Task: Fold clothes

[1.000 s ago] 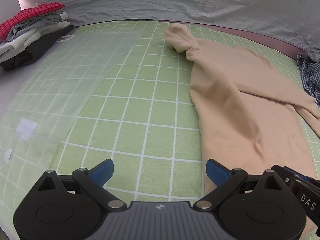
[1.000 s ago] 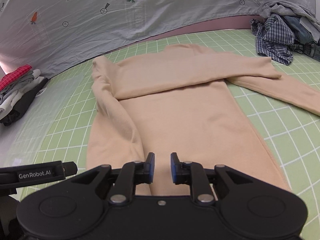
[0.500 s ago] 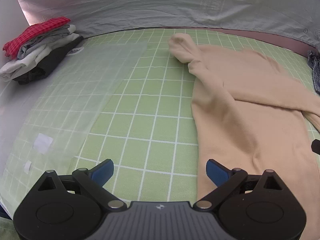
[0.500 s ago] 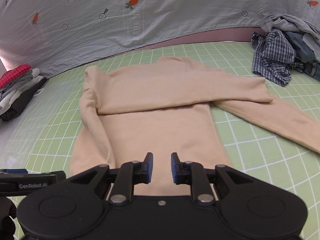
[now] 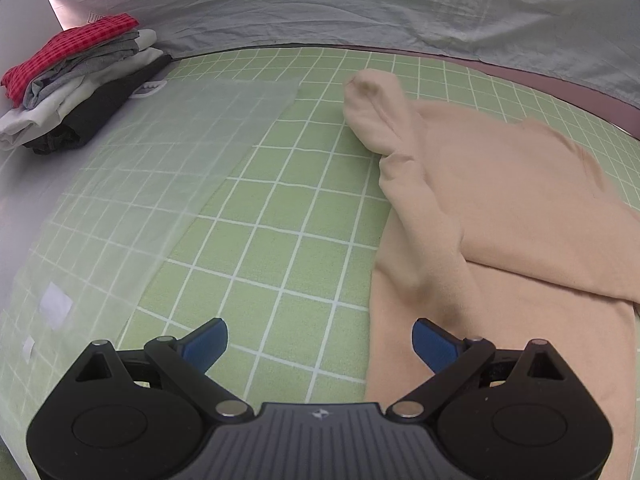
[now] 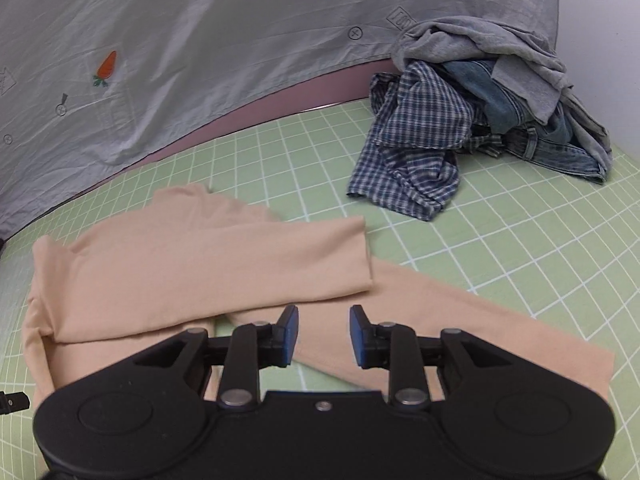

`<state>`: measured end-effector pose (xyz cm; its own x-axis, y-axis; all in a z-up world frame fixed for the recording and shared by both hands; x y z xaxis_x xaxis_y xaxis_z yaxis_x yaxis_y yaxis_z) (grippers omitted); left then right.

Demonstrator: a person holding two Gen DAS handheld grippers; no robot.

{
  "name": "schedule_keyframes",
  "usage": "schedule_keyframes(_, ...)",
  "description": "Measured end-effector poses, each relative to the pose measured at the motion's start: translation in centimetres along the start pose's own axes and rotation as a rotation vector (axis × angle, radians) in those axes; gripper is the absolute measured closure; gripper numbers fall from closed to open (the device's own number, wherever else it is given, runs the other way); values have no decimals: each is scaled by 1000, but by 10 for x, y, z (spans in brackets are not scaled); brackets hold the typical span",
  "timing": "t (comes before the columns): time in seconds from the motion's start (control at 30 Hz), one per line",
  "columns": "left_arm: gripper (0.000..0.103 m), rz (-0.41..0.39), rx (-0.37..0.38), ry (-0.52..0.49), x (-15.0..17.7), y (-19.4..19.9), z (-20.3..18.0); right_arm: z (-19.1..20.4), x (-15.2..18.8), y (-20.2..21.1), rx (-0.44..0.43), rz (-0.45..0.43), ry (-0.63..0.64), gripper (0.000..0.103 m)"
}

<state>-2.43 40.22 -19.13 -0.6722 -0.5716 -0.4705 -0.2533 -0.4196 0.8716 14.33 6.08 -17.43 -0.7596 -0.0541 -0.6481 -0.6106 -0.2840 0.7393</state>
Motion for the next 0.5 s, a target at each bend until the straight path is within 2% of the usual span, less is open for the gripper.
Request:
schedule_keyframes(0.17, 5, 26, -38, -10, -16, -21, -8, -23, -14, -41, 22, 37, -56, 72)
schedule_keyframes(0.23, 5, 29, -56, -25, -20, -28, -11, -27, -19, -57, 22, 49, -65, 67)
schedule_keyframes(0.5, 1, 35, -78, -14, -24, -35, -14, -23, -42, -97, 1, 30, -33, 62)
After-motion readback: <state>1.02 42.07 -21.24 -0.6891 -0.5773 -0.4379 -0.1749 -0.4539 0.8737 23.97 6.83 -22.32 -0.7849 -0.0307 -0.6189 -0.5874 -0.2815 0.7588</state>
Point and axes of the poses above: each gripper's, at about its wrist camera, not at the fingertips, and y roughly against the way its jaws point, z to its left, x to its underside, the point moved 9 cm from there along -y, roughly the way its jaws point, and after that the axes turned 2 degrees about -x, right-handed, at the moved point
